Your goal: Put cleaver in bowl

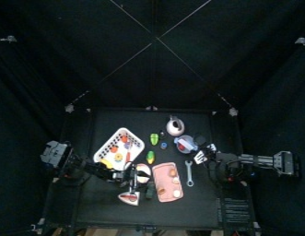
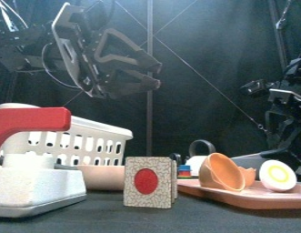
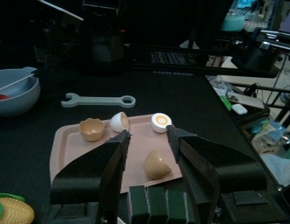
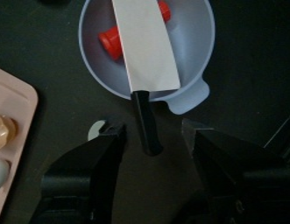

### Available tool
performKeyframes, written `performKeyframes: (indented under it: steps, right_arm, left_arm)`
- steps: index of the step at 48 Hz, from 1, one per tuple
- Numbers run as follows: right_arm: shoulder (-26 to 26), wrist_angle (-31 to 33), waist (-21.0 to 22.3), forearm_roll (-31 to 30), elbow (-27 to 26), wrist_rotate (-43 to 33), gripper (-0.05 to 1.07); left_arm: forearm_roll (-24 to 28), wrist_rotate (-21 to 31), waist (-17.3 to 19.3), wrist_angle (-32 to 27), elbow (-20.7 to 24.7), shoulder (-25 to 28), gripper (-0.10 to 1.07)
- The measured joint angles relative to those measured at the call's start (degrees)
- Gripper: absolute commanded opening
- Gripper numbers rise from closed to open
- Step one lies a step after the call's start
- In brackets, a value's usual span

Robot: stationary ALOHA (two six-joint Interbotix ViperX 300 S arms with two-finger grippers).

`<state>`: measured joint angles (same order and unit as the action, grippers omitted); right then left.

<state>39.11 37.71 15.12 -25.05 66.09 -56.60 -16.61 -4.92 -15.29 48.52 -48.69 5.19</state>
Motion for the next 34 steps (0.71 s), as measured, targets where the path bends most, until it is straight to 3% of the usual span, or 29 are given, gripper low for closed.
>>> performKeyframes:
  steps: [34]
  right_arm:
    - [0.26, 0.00, 0.00, -0.53, -1.93, 0.00, 0.88]
  left_arm:
    - [0.00, 0.00, 0.00, 0.00, 0.00, 0.09, 0.80]
